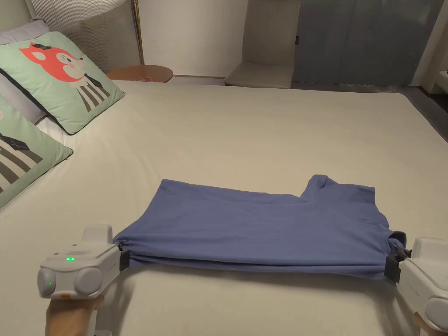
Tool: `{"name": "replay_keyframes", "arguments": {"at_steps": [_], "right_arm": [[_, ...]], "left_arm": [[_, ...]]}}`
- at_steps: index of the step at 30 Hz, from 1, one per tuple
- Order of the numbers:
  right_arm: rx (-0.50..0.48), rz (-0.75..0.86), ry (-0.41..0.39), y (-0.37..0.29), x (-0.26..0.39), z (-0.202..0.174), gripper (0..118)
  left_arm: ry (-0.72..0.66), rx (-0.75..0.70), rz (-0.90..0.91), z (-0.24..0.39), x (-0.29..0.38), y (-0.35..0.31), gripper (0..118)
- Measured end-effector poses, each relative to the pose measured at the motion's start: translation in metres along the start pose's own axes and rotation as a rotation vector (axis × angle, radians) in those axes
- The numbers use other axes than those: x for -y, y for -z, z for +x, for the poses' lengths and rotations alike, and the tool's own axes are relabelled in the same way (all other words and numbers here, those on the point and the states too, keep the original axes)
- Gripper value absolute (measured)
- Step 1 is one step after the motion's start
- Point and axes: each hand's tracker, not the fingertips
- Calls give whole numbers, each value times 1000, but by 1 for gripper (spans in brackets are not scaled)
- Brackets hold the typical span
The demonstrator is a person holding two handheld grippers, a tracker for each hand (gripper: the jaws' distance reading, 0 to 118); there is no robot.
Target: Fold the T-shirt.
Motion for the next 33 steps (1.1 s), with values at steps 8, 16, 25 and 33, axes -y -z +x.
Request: {"name": "replay_keyframes", "arguments": {"at_steps": [8,16,25,33], "right_arm": [[-4,-80,-37,-79,60,6,8],[-5,-202,-81,-105,109,3,8],[10,-186,-93,-109,88,-6,83],[-22,130,-90,-147,7,-41,105]], "left_arm": [[-10,6,-77,-27,73,-48,4],[4,-9,-153,-37,111,-72,4],[-18,-79,-164,-26,97,-70,74],[-115,74,155,14,25,-122,103]]}}
